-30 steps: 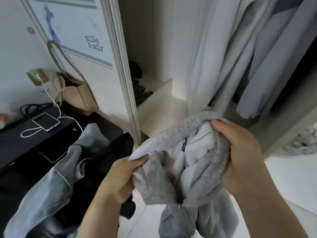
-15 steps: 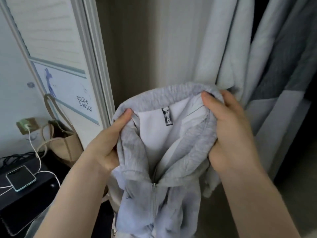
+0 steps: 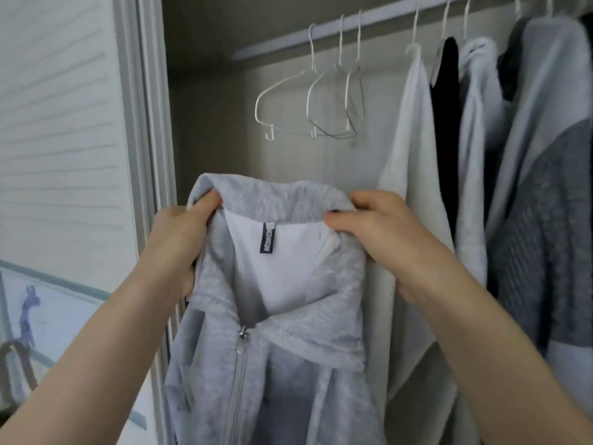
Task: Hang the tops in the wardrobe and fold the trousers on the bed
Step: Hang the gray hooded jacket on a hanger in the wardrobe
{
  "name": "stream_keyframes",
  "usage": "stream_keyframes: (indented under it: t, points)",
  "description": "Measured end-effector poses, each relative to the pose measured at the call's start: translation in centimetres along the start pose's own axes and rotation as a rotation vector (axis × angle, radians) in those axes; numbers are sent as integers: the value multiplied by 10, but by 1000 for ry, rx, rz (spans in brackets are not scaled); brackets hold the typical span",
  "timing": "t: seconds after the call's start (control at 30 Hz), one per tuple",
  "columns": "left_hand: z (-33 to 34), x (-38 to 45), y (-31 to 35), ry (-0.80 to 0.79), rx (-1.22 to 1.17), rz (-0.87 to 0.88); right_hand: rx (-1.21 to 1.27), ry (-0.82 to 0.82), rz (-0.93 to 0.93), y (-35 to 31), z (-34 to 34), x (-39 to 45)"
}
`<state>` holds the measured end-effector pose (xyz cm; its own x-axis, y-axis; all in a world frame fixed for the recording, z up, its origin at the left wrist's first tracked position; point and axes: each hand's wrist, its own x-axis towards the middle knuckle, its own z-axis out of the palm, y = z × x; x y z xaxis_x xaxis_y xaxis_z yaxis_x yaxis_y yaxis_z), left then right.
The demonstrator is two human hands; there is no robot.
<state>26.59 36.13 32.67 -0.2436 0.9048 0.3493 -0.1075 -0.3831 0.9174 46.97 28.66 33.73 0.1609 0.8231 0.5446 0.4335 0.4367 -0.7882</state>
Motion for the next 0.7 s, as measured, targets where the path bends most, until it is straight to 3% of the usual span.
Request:
stream_keyframes:
  t: [0.13, 0.2, 0.37, 0.5, 0.6, 0.7]
  points:
    - [10, 30, 19, -88, 114, 86, -525, -90, 1, -29, -4, 26]
    - [13, 43, 24, -109, 124, 119, -637, -80, 4, -48, -8, 37]
    - [25, 70, 27, -173, 111, 164, -616, 280, -159, -93, -22, 89]
    - [31, 75, 21, -223, 190, 230, -673, 501, -187, -108, -27, 143]
    - [34, 77, 14, -230, 306, 329, -772, 514, -69, -109, -29, 170]
    - [35, 83, 9, -248, 390, 398, -703, 384, 44, -107, -32, 185]
